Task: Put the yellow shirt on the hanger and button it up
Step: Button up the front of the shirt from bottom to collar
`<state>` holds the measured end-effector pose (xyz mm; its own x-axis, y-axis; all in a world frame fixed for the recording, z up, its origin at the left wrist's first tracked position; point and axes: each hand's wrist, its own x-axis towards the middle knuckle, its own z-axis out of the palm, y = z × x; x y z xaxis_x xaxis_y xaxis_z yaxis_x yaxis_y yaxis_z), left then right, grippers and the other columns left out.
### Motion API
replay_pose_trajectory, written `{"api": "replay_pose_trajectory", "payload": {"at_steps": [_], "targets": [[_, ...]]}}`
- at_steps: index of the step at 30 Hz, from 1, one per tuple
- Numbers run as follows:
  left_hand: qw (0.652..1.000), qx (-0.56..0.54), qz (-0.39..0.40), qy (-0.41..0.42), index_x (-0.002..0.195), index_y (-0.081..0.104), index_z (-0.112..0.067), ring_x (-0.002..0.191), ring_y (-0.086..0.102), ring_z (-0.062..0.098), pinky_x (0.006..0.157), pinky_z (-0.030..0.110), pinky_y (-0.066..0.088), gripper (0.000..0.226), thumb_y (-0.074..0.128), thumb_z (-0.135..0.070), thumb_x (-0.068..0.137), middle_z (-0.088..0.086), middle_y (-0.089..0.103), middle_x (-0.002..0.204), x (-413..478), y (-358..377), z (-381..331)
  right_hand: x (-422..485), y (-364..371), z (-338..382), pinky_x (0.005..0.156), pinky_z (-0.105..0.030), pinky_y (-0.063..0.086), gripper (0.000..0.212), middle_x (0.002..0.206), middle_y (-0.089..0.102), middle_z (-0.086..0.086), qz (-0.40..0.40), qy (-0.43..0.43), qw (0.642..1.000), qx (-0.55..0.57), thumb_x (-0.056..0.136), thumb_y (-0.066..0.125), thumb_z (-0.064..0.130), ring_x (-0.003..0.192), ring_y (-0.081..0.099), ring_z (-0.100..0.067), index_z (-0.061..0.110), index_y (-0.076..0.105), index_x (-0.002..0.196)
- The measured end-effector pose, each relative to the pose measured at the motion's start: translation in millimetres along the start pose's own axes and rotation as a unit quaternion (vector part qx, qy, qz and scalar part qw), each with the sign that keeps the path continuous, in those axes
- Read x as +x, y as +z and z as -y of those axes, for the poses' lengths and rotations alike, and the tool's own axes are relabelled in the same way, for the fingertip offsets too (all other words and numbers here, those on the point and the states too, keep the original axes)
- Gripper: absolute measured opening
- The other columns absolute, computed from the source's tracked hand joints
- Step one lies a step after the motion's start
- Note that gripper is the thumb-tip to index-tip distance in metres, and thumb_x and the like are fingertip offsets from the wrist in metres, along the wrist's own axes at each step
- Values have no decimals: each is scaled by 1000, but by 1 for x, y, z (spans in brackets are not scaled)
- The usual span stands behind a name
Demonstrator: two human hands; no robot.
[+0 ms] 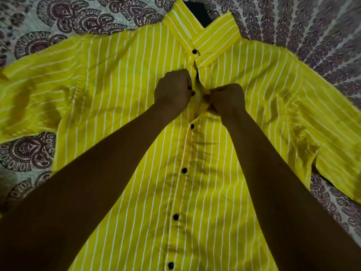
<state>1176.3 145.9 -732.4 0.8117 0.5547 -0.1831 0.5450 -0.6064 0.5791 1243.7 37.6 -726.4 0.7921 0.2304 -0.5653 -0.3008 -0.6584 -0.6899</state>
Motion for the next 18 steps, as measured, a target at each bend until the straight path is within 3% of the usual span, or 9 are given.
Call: {"api": "replay_pose_trajectory", "payload": {"at_steps": [2,6,8,12,15,18], "targets": [[1000,5,-6,-13,93,65,-10,104,59,26,85,36,47,11,65,-15,83,10,66,105,1,-1,-5,-5,-7,-1,49,-17,51,19,72,54,-1,63,43,989,127,85,59,1,48,56,-2,14,53,73],[999,-43,-19,-23,90,66,-6,99,61,25,82,31,44,11,67,-15,83,12,67,102,1,-1,-7,-8,-7,-7,49,-18,49,29,65,48,-10,68,64,951,294,86,56,-8,56,51,-12,9,46,64],[998,-50,-43,-21,92,63,-7,96,62,23,77,26,42,10,66,-10,83,11,68,97,1,-1,-3,-9,-2,-8,46,-19,46,29,57,51,-9,46,47,947,315,83,59,-10,47,51,-11,8,50,62],[1000,-14,-21,1,91,66,-9,96,62,23,83,33,46,14,69,-16,81,11,69,95,0,-2,-4,-8,5,-7,46,-17,48,25,40,57,7,46,25,946,321,83,61,-7,39,54,-3,10,60,66],[1000,12,-7,-5,92,66,-7,97,62,26,84,37,48,12,68,-13,82,14,68,99,4,-4,-7,-8,7,-5,49,-21,51,24,44,59,5,46,11,950,308,84,60,-7,43,58,-5,9,61,67],[1000,-11,-15,0,89,67,-6,96,63,25,81,31,48,8,66,-9,82,12,68,98,6,-5,-8,-7,14,-5,61,-31,53,16,64,64,-6,20,-2,960,278,81,62,-8,60,63,-18,8,63,77]]}}
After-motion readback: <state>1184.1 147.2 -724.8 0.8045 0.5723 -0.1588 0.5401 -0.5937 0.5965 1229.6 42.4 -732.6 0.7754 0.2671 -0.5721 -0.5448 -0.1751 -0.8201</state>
